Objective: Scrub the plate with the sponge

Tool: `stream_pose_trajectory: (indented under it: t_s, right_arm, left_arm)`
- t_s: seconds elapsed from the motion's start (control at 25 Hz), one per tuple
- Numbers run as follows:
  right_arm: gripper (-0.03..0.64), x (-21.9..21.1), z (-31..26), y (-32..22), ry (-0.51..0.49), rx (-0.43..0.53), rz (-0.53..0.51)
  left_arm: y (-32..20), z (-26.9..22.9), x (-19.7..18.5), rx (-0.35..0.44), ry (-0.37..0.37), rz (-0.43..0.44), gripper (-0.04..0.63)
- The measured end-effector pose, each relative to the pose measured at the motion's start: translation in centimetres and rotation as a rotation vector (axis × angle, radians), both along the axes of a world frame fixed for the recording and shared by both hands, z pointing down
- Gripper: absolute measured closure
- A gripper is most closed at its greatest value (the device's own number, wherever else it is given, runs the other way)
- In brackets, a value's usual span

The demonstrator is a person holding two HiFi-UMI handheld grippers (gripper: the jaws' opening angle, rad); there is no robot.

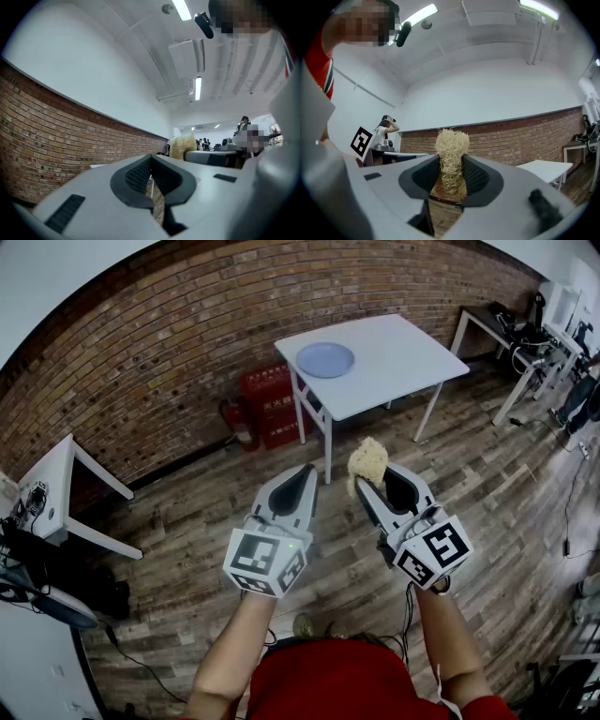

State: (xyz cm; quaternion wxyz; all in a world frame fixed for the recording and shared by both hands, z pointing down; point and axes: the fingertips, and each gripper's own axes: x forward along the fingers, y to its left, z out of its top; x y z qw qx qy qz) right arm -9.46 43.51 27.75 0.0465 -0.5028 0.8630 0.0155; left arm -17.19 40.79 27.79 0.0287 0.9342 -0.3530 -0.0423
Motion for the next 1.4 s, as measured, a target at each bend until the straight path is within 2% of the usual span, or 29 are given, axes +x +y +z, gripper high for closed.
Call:
stream_pose_trajectory:
  t_s: [0.96,1.2,1.4]
  right_arm:
    - [0.465,4.4,-0.7,-0.3,-0.007,0.014,-0.033]
    - [0.465,5.9,-0.2,-2.1,0.000,0.000,-0.018]
    - [0.465,6.4,0.0,-5.3,0.015,-0.001,-0.007]
  left_arm:
    - [-0.6,0.3,3.3,0.000,-0.024,-0.052,0.583]
    - [-2.6,0.0,4.2,0.013,-0.028,-0.050,0.583]
    - [-6.2,0.1,4.9,0.022,-0.024,-0.042,0.583]
